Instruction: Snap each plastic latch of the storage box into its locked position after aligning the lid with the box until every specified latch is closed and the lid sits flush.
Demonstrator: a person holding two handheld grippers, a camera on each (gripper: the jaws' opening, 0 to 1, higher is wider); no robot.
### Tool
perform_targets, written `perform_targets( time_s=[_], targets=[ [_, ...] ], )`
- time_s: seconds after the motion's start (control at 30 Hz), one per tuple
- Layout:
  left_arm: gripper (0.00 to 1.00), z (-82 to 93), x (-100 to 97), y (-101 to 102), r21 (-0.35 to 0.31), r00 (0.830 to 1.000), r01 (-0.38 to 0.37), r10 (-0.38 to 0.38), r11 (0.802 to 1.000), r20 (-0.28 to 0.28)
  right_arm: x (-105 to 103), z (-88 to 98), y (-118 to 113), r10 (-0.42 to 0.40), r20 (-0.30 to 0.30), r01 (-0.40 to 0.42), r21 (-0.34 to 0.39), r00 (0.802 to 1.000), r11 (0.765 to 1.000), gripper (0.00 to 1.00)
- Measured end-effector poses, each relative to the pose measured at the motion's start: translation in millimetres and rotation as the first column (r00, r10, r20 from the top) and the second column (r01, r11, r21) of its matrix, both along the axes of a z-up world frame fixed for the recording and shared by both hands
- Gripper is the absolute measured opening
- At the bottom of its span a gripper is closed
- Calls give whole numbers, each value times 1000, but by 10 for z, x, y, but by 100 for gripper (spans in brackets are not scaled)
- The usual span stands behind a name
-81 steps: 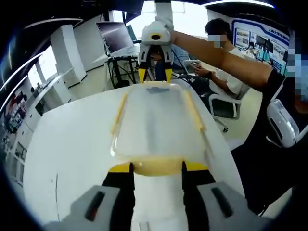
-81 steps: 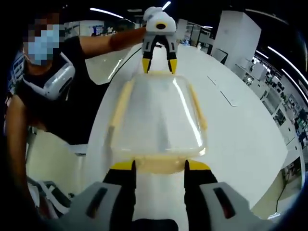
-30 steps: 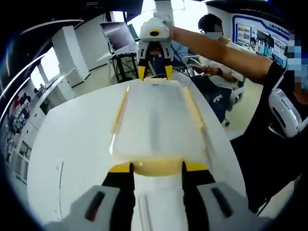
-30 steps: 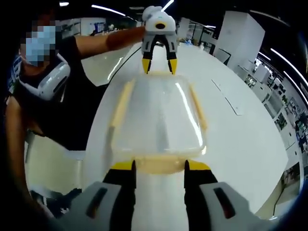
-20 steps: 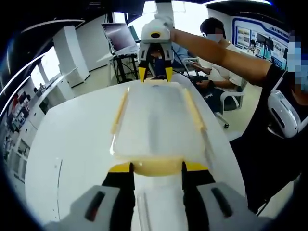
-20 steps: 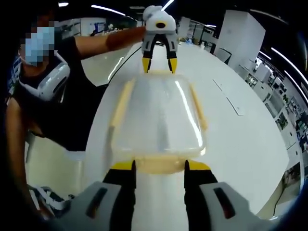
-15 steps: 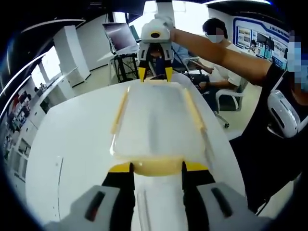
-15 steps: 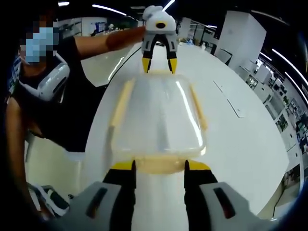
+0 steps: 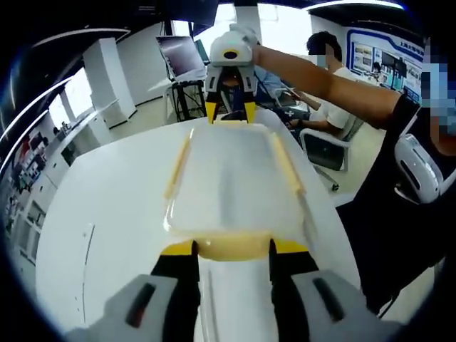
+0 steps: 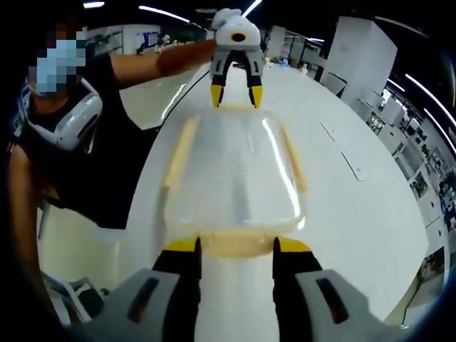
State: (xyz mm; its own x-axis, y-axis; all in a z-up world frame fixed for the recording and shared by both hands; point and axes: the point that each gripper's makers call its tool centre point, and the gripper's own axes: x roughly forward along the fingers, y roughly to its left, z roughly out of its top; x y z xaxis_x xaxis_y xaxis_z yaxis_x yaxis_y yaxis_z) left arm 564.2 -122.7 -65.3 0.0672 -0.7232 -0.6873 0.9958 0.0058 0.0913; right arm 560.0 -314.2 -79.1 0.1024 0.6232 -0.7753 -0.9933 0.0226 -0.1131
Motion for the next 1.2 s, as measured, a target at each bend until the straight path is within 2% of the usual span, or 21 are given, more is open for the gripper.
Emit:
perform_targets(
  time_s=[0.17,0.43,0.63,0.73,1.03,1.1,1.13,1.2],
  targets=[
    [36,-33,-2,73,3,1000,-7,7,1000,-4,-1,-2,83,5,3,-5,-14,1000,1000,36],
    [36,41,20,144,-36,1000,-8,7,999,-20,31,7,125,2,-4,-2,3,1000,1000,36],
    [36,1,24,204,-36,1000,-11,10,999,-26,43,-27,204,2,-9,-2,-2,1000,1000,36],
    [35,2,15,259,-62,999,-12,9,998,-48,41,-46,247,0,-31,1,7,1000,1000,36],
    [35,-20,-27,372,-78,998,-18,14,997,-54,35,-96,371,4,-36,-3,1,999,1000,36],
    [35,-8,-31,409,-91,998,-21,16,996,-55,33,-94,409,6,-31,-6,8,1000,1000,36],
    [35,-1,-11,429,-105,999,-19,16,994,-33,59,-95,433,-4,-23,4,5,1000,1000,36],
    [35,-8,-1,472,-113,999,-19,14,993,-45,56,-105,471,-6,-37,6,4,999,1000,36]
  ],
)
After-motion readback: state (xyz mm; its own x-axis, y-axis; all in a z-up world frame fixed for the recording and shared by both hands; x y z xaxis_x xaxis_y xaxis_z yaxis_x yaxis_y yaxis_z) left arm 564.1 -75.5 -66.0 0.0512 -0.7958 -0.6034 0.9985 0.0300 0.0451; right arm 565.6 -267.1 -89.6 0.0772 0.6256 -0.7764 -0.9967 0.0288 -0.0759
